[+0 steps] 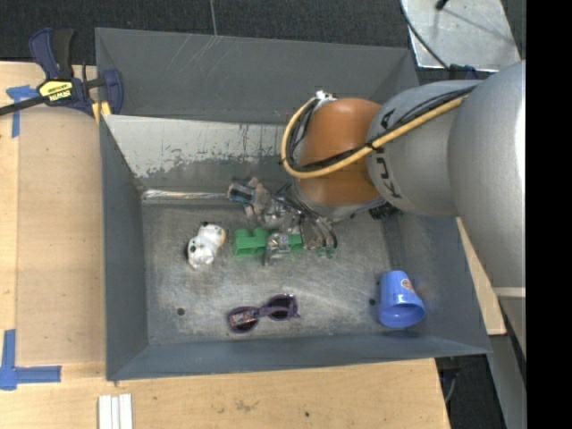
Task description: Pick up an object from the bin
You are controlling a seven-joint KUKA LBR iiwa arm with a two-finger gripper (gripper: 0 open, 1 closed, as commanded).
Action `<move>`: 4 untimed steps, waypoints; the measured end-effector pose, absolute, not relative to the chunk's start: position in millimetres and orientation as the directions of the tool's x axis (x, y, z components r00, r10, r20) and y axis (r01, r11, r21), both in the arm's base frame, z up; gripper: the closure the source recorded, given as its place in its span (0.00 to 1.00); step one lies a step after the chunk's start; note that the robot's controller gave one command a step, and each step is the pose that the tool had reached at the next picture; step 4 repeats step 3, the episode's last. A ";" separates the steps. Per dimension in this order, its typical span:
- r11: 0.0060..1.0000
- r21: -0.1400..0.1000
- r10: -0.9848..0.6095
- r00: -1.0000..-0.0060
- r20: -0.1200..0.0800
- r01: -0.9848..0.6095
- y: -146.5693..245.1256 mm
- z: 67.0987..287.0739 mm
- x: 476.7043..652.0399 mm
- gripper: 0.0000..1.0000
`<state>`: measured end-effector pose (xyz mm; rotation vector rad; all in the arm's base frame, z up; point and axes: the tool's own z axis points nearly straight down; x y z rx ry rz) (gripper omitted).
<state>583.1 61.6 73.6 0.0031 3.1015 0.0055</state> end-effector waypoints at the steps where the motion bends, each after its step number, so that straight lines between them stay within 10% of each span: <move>1: 1.000 0.004 0.024 -0.999 -0.037 0.024 62.3 74.6 581.8 1.00; 4: 1.000 0.001 0.019 -1.000 -0.010 0.019 62.2 81.3 579.6 1.00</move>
Offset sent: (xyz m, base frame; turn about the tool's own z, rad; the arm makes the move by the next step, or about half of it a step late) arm 0.0001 0.0002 0.0072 -0.0001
